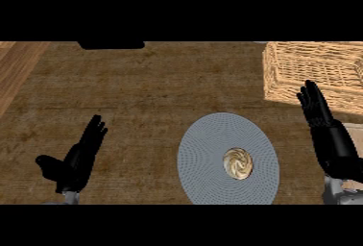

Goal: Pick the cupcake from the placemat and place it in the basket

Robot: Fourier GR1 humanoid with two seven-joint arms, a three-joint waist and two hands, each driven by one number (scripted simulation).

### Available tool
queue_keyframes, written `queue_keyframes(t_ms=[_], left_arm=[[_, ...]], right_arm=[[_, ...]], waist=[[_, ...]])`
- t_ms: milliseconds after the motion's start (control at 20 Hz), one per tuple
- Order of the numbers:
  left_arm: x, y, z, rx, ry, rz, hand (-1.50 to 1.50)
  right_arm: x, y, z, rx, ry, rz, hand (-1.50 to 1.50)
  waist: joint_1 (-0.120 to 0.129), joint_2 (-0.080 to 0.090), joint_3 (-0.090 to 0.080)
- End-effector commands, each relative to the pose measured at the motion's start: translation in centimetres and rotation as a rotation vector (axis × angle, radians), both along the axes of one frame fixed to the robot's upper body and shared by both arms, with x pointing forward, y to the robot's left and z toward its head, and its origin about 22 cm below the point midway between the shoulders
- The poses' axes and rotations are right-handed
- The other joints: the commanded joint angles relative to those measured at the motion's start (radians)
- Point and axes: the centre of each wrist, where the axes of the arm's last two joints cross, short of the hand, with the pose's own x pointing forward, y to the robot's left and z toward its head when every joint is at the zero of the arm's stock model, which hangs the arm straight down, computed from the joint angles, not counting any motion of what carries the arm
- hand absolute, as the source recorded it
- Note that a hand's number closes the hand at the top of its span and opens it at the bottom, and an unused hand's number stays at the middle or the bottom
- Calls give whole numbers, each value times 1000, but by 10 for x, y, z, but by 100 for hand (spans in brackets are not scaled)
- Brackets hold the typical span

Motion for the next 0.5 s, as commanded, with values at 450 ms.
queue_keyframes(t_ms=[450], left_arm=[[-13,23,-19,175,342,-17,0]], right_arm=[[-20,171,18,69,48,1317,150]], waist=[[68,49,-38]])
